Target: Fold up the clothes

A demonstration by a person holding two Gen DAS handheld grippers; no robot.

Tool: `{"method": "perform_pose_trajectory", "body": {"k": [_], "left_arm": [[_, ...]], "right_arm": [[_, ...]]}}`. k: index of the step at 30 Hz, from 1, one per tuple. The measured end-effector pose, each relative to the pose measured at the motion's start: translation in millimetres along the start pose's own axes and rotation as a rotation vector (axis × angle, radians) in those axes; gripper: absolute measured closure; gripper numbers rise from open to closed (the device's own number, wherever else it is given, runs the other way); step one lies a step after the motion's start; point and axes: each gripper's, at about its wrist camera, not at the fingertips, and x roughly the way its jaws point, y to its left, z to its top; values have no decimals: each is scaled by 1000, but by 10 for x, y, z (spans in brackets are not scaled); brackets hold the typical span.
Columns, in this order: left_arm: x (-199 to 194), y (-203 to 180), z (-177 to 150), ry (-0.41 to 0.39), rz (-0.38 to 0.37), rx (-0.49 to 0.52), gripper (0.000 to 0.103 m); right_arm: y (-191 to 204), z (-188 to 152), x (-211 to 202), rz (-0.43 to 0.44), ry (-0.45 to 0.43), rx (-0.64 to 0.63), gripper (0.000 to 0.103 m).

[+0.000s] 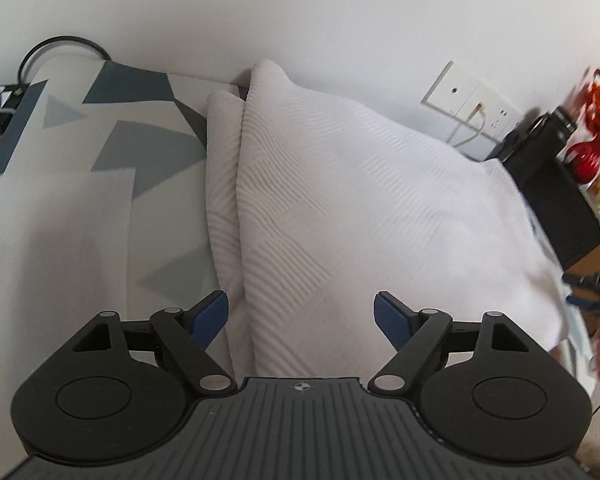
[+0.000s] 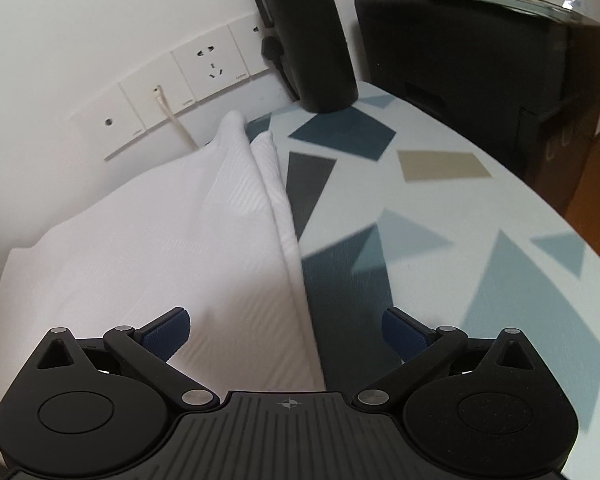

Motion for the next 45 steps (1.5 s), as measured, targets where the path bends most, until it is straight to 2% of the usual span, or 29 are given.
{"method": "perform_pose_trajectory", "body": {"k": [6, 7, 8, 10, 12, 13, 14, 15, 18, 23, 25, 27, 28, 29, 32, 36, 38, 41, 44, 45], "left_arm": [[-14, -85, -185, 14, -25, 12, 23], [-11, -97, -212, 12, -26, 12, 35], [-14, -98, -233, 5, -28, 6, 50], [-20, -88, -272, -7, -32, -12, 58], [-28, -23, -290, -19, -33, -64, 61], [-33, 10, -300, -25, -34, -90, 69], [-40, 35, -308, -33, -29, -108, 89], [-61, 46, -316, -45, -18, -109, 97], [-185, 80, -377, -86, 14, -97, 98], [-195, 128, -560, -55, 44, -96, 98], [-184, 109, -564, -48, 55, -107, 94], [-169, 70, -548, -46, 82, -96, 71], [-163, 31, -539, -52, 102, -75, 42], [-160, -11, -535, -62, 119, -52, 29], [-103, -140, -522, -60, 129, 5, 29], [55, -191, -565, -35, 160, -7, 27], [88, -215, -596, -44, 163, -15, 18], [124, -301, -638, -38, 188, 28, 10], [187, -405, -671, -32, 238, 65, 1], [210, -440, -681, -31, 256, 76, 1]], "right_arm": [[-20, -241, -88, 12, 36, 24, 3], [-29, -273, -95, 12, 39, 31, 3], [-38, -305, -102, 11, 42, 37, 3], [-62, -352, -122, 12, 40, 49, 3], [-82, -382, -141, 19, 33, 59, 6], [-85, -390, -147, 22, 29, 59, 8], [-88, -399, -152, 25, 25, 59, 9], [-88, -404, -157, 27, 23, 58, 11], [-82, -409, -166, 34, 22, 51, 13], [-83, -425, -179, 44, 25, 42, 13], [-86, -446, -163, 45, 34, 36, 13], [-75, -471, -143, 41, 37, 28, 12], [-69, -483, -132, 39, 39, 24, 12], [-64, -495, -122, 37, 41, 20, 11], [-35, -513, -104, 32, 32, 13, 9], [82, -541, -51, -4, 25, -43, 1], [156, -561, -17, -28, 18, -77, 1], [242, -583, 26, -62, 4, -114, 1], [284, -616, 34, -82, -9, -122, 1], [290, -628, 31, -84, -13, -122, 1]]}}
